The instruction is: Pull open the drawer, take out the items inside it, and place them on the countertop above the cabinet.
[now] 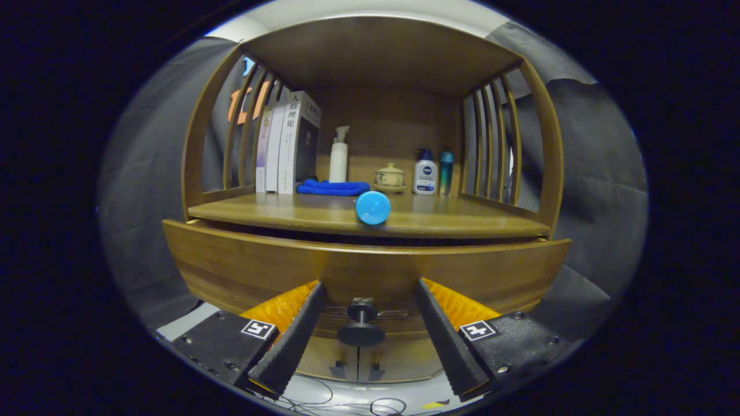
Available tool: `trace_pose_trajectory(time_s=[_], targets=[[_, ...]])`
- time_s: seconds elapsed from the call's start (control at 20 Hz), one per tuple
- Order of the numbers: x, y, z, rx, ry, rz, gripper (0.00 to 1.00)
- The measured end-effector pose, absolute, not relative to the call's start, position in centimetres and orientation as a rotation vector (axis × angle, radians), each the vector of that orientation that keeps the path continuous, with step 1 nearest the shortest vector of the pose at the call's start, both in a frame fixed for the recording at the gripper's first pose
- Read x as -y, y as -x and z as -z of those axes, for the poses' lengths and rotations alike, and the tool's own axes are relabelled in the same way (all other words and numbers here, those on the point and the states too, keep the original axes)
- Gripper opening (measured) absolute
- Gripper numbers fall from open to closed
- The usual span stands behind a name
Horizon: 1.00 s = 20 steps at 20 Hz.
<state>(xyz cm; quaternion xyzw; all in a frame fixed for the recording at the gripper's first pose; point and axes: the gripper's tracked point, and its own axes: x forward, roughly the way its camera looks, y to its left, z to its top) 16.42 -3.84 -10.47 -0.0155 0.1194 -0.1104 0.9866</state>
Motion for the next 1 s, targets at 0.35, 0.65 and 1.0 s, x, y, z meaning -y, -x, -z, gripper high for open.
trace_pose_trajectory(time_s=[0.35, 0.65, 1.0], targets=[[4.3, -18.1, 10.5, -0.262, 0.062, 0.228, 1.00], [4.4, -19.0, 10.4, -0.285, 0.043, 0.236, 1.00], [4.2, -18.6, 10.9, -0.341, 0.059, 0.179, 1.00]])
